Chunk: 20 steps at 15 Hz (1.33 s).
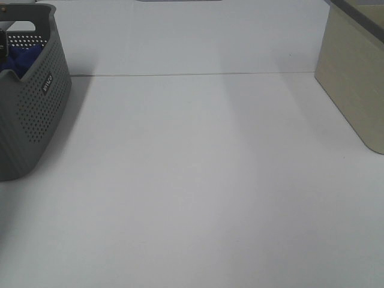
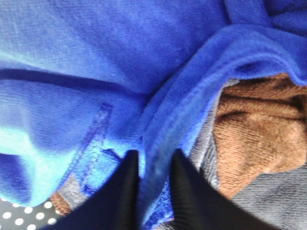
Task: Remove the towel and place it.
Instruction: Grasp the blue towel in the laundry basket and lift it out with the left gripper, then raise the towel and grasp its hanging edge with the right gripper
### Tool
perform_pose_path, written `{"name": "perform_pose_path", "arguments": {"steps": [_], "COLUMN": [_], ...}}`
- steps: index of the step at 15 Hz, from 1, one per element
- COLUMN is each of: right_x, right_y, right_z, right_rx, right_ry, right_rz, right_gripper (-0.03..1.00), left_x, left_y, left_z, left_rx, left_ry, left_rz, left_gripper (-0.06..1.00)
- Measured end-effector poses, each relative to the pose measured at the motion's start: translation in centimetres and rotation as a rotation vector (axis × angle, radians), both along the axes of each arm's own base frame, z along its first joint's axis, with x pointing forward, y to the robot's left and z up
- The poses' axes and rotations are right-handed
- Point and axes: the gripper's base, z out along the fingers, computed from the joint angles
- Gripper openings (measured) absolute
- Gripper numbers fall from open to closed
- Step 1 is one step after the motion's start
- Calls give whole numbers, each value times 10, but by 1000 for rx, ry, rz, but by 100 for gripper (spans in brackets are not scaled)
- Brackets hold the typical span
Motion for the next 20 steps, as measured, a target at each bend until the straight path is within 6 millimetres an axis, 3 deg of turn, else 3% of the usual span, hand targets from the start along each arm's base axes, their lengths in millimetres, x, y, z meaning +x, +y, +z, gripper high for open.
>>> {"name": "perform_pose_path", "arguments": {"steps": [2, 3, 9, 11, 12, 14, 20], "right_x": [0, 0, 0, 0, 0, 0, 14], "right_y": [0, 0, 0, 0, 0, 1, 16], "right_z": [0, 0, 0, 0, 0, 0, 8], "right_rx": [0, 0, 0, 0, 0, 8, 21], "right_ry": [0, 0, 0, 0, 0, 0, 41], "right_rz": [0, 0, 0, 0, 0, 8, 208], "right_gripper": [96, 96, 96, 96, 96, 96, 96], "left_x": [0, -2, -22, -37, -55, -74, -124], "left_y": [-2, -4, -32, -35, -37, -38, -48], "left_z": [6, 17, 107, 144, 179, 210, 273], "left_rx": [6, 22, 61, 60, 48, 37, -57], "left_ry": [-10, -26, -189, -276, -367, -453, -653], "left_rz": [-18, -46, -113, -88, -40, -6, 53], "left_gripper": [1, 0, 0, 0, 0, 0, 0]}}
